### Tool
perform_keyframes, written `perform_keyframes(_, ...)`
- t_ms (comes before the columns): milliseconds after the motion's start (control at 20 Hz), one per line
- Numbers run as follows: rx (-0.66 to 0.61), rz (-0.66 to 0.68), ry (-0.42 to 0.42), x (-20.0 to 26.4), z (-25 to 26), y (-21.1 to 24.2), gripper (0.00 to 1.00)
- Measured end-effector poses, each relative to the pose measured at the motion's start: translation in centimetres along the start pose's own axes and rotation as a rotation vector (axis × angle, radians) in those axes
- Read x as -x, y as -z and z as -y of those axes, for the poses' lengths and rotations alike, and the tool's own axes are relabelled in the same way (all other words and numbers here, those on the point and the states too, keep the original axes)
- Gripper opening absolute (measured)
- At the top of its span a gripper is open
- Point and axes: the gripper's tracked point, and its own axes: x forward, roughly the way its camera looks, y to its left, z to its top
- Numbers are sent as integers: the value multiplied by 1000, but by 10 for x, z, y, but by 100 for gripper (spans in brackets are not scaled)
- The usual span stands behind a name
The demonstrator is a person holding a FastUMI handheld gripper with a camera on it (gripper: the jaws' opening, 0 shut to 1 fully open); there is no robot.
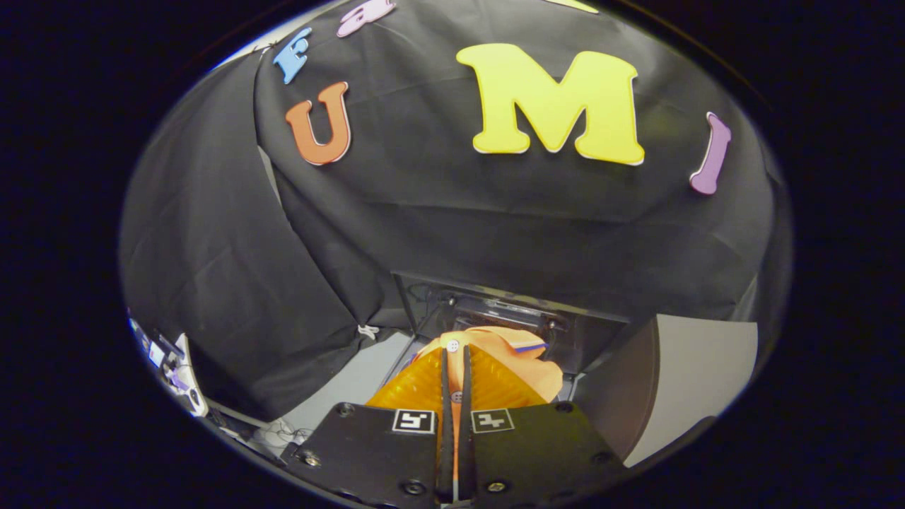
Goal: Put the clothes into the washing machine and then close the washing machine lid.
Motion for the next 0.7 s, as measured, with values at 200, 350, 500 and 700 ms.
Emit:
perform_keyframes(200, -3, -38, -3, -22, 3, 18, 6)
perform_keyframes(350, -14, -62, -2, -39, 7, 32, 6)
perform_keyframes(500, -33, -81, 4, -55, 12, 45, 6)
perform_keyframes(700, -53, -113, 6, -76, 20, 64, 6)
